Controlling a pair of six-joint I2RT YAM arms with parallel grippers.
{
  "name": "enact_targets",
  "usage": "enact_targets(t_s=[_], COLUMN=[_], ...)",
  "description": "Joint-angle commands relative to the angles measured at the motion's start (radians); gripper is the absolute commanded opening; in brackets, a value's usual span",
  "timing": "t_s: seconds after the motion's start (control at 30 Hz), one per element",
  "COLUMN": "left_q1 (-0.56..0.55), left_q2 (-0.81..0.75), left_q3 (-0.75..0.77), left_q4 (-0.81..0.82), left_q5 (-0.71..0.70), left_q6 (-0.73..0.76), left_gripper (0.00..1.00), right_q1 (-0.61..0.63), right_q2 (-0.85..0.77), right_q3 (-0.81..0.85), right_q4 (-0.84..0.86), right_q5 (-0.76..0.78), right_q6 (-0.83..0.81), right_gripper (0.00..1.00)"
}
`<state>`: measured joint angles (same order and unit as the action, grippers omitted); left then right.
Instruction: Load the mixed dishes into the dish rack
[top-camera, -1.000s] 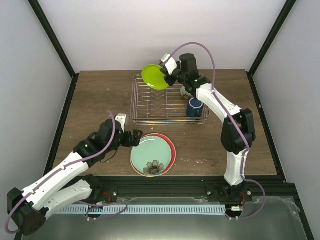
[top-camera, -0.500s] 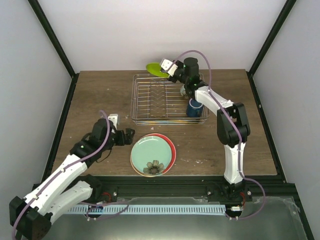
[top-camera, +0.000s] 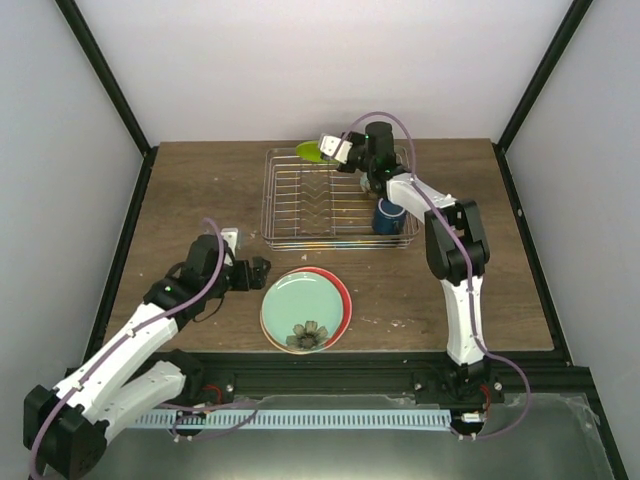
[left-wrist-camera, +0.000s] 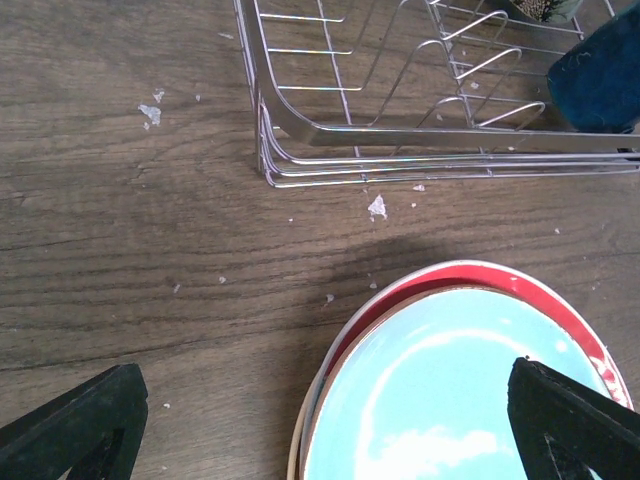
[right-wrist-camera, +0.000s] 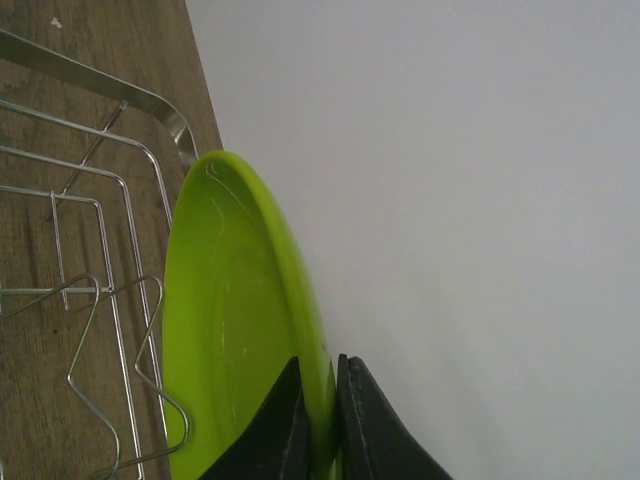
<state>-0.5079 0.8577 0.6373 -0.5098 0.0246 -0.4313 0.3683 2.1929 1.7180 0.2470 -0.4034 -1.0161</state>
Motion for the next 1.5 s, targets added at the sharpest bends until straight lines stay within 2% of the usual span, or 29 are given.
enact_targets(t_s=[0.0,0.63,0.73,0.83,0.97,1.27,1.4,1.47], left_q1=[0.008,0.024,0.027,0.028,0.032,0.037,0.037,0.038], left_q2=[0.014,0.097,0.101,0.094,0.087,0.09,0.098,0.103], left_q3=[-0.006,-0.006,-0.009,-0.012,-0.026,-0.049,-0.061,-0.071], left_q4=[0.025,0.082,0.085,0.082,0.082,0.104,0.112,0.119], left_q5=[0.016,0.044,0.049,0.049,0.049,0.067,0.071,0.067], left_q6=[0.012,0.02,0.021,0.022,0.02,0.011,0.009,0.008], left_gripper=[1.0,1.0,1.0,1.0,1.0,1.0,1.0,1.0], right_q1=[-0.01,0.01,0.015,0.019,0.023,0.025,0.025,0.025], right_q2=[-0.018,0.134,0.146,0.143,0.123,0.031,-0.043,-0.085], right_q3=[0.033,0.12,0.118,0.099,0.049,-0.069,-0.15,-0.195], right_q4=[0.0,-0.114,-0.107,-0.069,-0.004,0.089,0.148,0.193], right_q5=[-0.069,-0.168,-0.159,-0.15,-0.14,-0.114,-0.087,-0.066], right_q6=[-0.029,-0.095,-0.09,-0.072,-0.053,-0.031,-0.006,0.017], right_gripper=[0.01,0.01,0.07,0.18,0.46,0.87,0.99,1.0])
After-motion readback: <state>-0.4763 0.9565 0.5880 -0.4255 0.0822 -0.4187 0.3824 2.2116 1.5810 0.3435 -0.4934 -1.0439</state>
